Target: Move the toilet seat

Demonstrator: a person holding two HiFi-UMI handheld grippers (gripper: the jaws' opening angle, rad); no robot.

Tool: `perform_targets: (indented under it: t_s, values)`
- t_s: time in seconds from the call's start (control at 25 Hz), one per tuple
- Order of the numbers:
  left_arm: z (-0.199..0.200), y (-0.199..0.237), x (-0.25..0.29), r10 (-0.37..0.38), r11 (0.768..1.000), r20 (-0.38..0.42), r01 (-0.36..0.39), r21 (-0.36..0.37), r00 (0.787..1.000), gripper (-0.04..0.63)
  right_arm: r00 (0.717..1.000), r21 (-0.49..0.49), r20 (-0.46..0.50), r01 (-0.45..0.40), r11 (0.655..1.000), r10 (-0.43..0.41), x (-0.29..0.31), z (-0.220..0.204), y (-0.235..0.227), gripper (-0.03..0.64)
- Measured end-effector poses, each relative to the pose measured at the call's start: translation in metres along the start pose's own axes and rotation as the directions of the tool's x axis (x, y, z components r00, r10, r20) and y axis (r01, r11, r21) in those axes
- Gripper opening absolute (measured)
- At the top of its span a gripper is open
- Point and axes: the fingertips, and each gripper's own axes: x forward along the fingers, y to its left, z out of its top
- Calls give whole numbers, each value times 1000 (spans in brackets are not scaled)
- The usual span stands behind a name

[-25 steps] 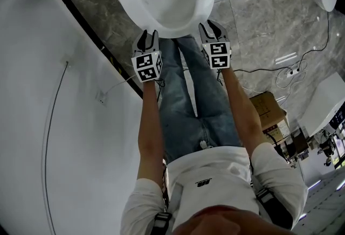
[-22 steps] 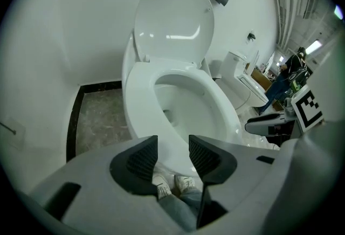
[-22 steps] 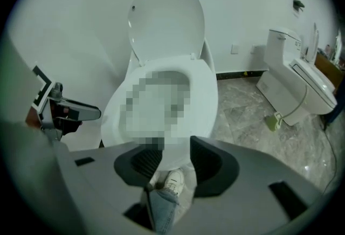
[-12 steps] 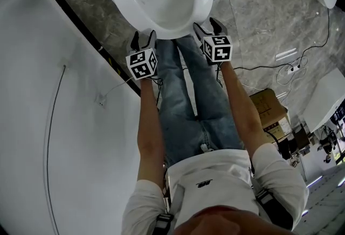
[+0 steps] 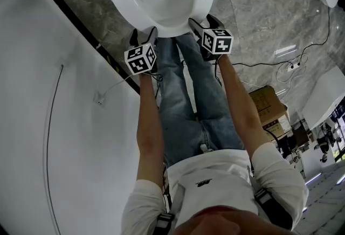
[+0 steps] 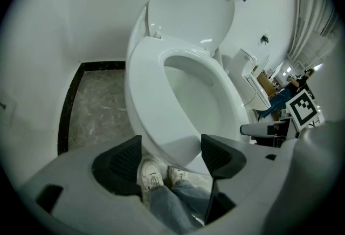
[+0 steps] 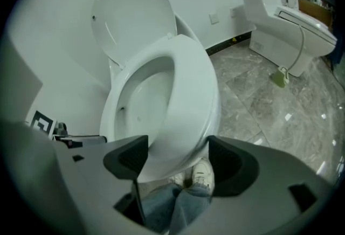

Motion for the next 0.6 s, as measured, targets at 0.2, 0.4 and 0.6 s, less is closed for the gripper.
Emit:
perform_targets:
  t_s: [0.2,0.4,0.6]
  values:
    - [0,-2,3,-24,1000,-1,24,-8,1000,325,1000,8,16,0,1000,0,1,0,0,311]
    - [0,-2,1,-11,1000,-5,11,-8,1000,325,999,-11,24,32,999,-32,-1,0,0,311]
    - [1,-3,1,0,1000,-14,0,-12,1000,324,998,-33,20,53,998,-52,-2,1,1,311]
